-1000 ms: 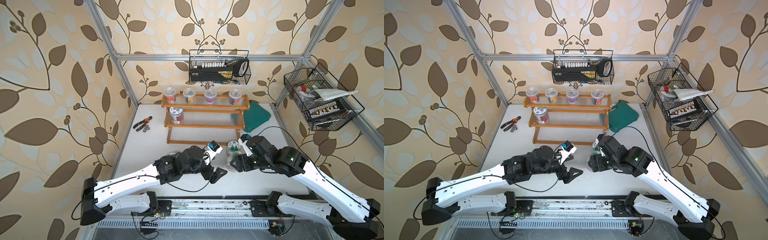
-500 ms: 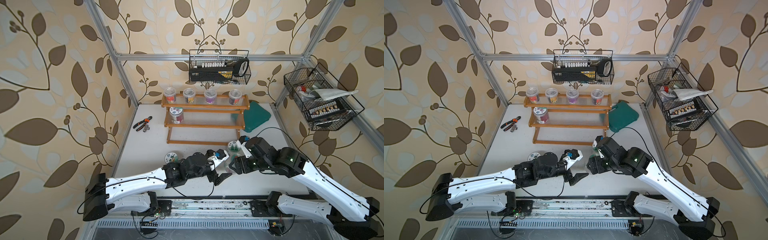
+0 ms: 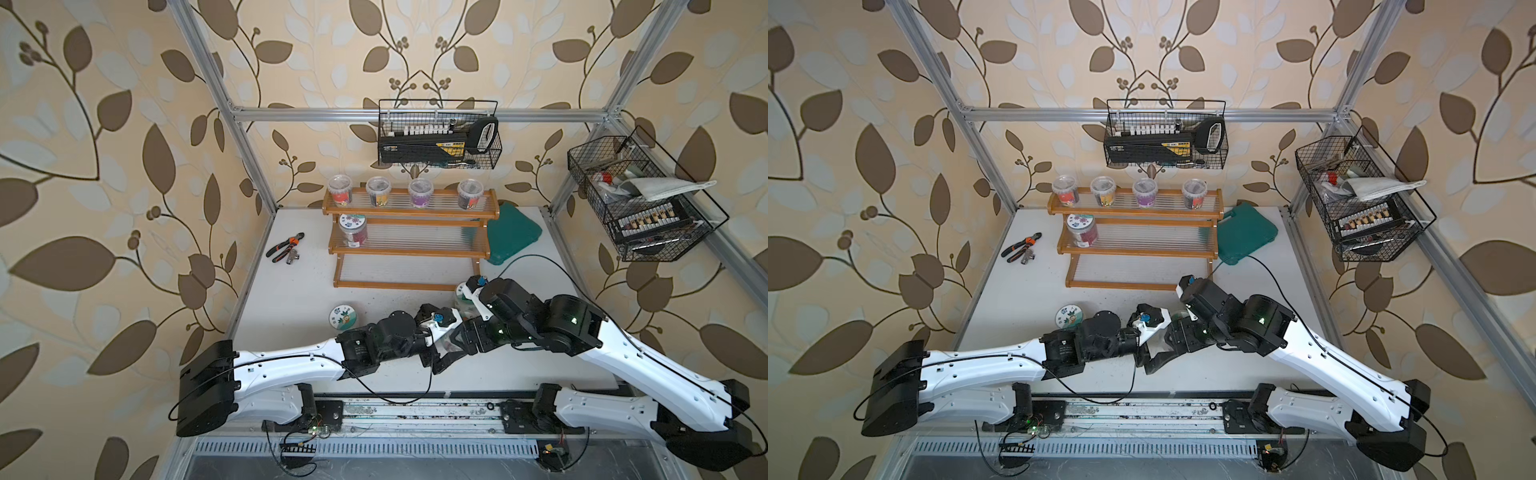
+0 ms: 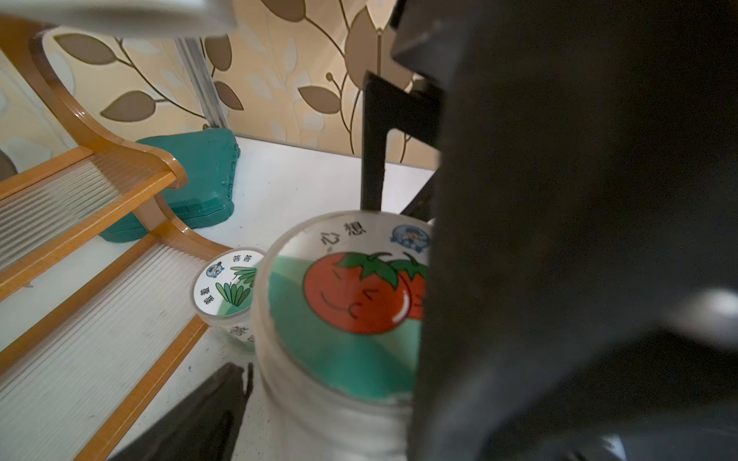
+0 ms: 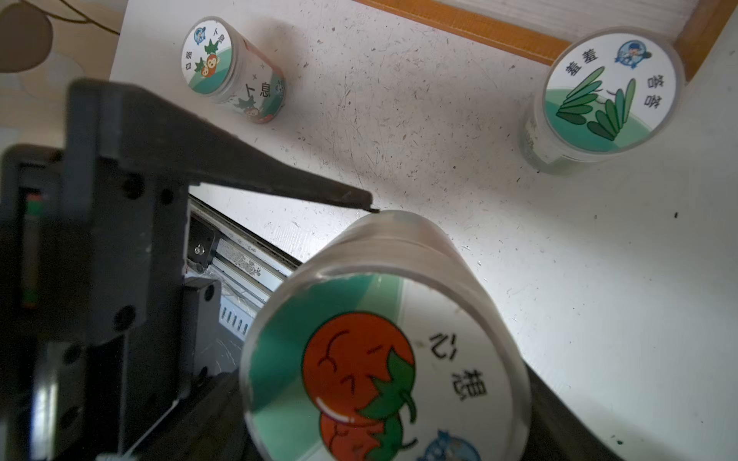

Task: Place the seed container on the shelf
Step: Pick up the seed jar at the center of the board.

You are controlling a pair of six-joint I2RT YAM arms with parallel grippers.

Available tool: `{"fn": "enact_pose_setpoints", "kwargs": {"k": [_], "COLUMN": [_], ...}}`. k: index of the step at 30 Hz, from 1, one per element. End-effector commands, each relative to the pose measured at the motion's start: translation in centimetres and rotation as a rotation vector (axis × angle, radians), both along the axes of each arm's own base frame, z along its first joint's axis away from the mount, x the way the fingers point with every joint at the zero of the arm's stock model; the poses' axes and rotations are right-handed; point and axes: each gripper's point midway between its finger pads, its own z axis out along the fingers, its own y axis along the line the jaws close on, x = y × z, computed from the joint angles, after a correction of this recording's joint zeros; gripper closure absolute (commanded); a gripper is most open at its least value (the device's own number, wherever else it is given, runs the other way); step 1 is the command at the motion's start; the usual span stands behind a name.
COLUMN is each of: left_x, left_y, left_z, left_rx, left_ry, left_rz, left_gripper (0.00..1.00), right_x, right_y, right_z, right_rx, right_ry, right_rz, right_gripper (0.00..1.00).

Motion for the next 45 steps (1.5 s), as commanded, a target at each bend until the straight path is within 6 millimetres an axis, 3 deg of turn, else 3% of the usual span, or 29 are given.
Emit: {"fn": "enact_pose_setpoints", "kwargs": {"k": [1, 11, 21, 42, 45], "left_x": [-0.2, 0.0, -0.8, 0.2, 0.2], "left_y": [-0.6, 0.1, 1.6, 0.6, 0.6], "left_z": [1.9, 1.0, 0.6, 1.3, 1.4], "left_rx": [-0.091, -0.125, -0.193, -0.242, -0.251], "left_ry": [-0.035, -0.034, -0.045, -0.072, -0.075], "left_rz": [-0.018, 0.01, -0.002, 0.025, 0.02], "left_gripper": [0.02, 0.02, 0.02, 0.02, 0.07], "right_x": [0.6, 0.3, 0.3, 0.0, 0.0], "right_y": [1.2, 2.6, 2.3, 3.6, 3.6], "right_z": [1.9, 1.8, 2.5, 2.3, 2.2], "right_rx": [0.042, 0.019, 0.025, 0.056, 0.057], "right_ry": [-0.051, -0.055, -0.078, -0.053, -0.053], "right_rz": [-0.004, 0.031, 0.03, 0.064, 0.065], "right_gripper": [0.46, 0.46, 0.46, 0.45, 0.44]}}
